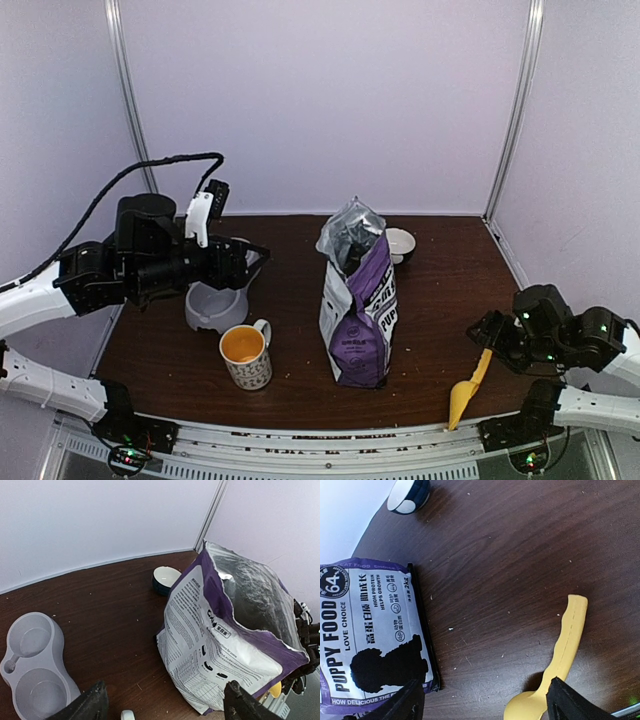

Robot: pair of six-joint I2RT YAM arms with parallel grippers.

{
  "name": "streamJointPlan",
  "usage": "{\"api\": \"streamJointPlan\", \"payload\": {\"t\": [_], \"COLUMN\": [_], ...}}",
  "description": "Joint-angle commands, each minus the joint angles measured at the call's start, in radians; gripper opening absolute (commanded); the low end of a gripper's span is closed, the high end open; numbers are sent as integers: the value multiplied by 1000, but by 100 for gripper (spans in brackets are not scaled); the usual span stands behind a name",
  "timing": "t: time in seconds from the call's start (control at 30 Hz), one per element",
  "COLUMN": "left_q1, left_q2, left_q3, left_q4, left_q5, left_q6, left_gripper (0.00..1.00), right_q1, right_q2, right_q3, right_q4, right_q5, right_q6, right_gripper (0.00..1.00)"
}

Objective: Serve the pet food

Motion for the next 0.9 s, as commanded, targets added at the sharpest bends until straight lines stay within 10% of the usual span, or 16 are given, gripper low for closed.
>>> {"api": "streamJointPlan", "payload": {"t": [0.0,0.5,0.87], "left_q1": [-6,-6,-6], "left_q2": [-11,5,28], "left_q3": [-18,-15,-9], "left_q4": [55,74,82], "left_q5": [-13,14,26], "left_q6": [-30,-41,-39], "left_gripper": [82,82,83], "right_q1": [-7,-95,-95], "right_q2": [-23,40,345], "right_q3": [-53,-307,-151], "right_q4": [-42,223,552], "right_q5": [18,21,-84], "right_q6": [155,250,-146], "right_gripper": [86,76,62]}}
